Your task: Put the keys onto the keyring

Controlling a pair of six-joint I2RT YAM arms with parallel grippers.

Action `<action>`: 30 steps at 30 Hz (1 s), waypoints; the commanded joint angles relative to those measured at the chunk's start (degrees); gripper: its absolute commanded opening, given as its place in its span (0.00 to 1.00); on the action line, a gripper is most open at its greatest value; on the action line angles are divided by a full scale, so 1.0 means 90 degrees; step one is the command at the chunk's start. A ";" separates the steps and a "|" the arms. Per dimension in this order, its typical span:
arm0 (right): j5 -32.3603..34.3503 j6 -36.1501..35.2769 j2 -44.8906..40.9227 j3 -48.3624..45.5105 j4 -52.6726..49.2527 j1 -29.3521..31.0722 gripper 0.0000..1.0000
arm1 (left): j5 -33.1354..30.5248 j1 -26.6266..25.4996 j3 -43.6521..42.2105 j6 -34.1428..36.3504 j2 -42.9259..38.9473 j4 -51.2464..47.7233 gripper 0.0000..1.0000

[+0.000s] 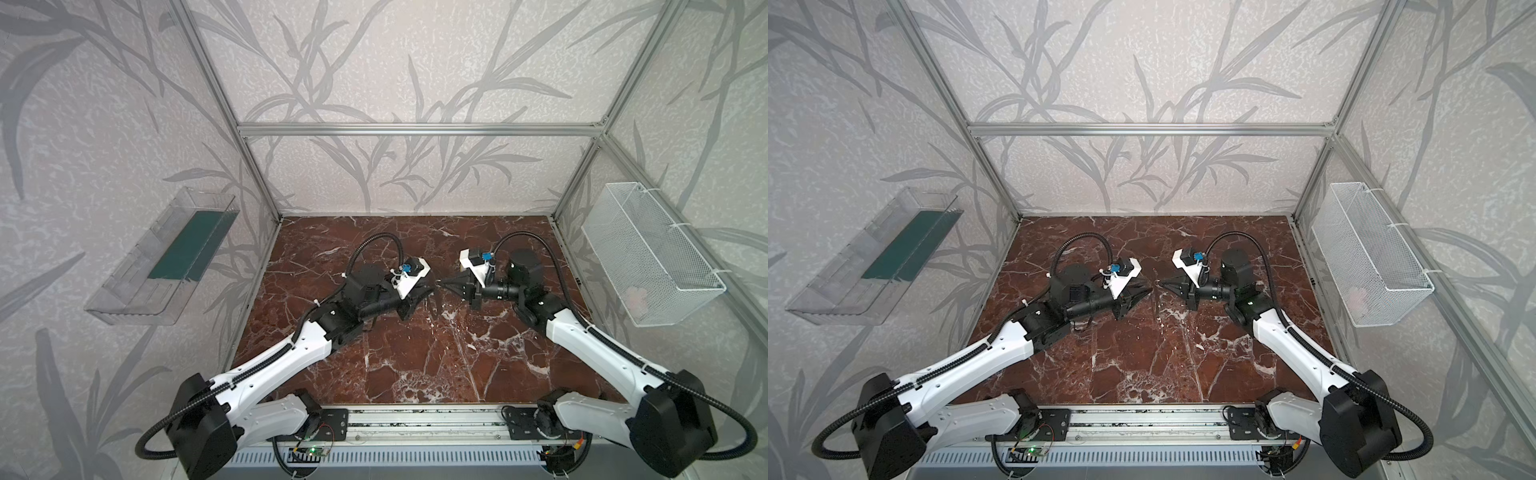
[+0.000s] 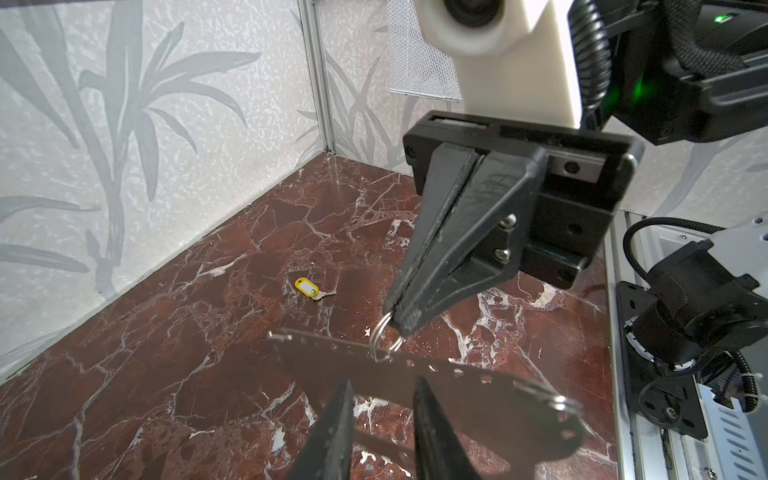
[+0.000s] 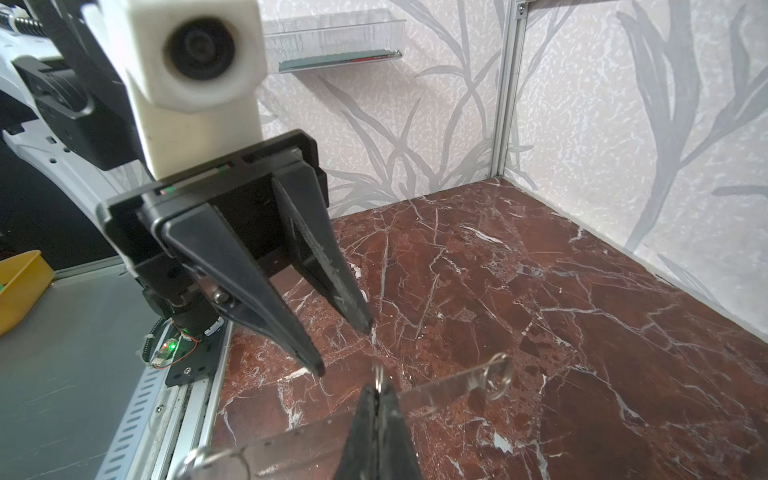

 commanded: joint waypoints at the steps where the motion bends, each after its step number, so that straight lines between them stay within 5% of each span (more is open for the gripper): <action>1: -0.0373 0.0230 0.0025 -0.0045 0.0532 0.0028 0.00 | 0.0173 0.0001 0.0172 -0.0041 0.0112 0.0241 0.28; 21: -0.1425 0.1406 0.0346 -0.0253 0.2145 0.0026 0.00 | 0.0320 0.0010 -0.0218 -0.0106 -0.0063 0.0907 0.26; 30: -0.1517 0.1586 0.0383 -0.0253 0.2358 0.0027 0.00 | 0.0437 0.0027 -0.0270 -0.0085 -0.0133 0.0850 0.06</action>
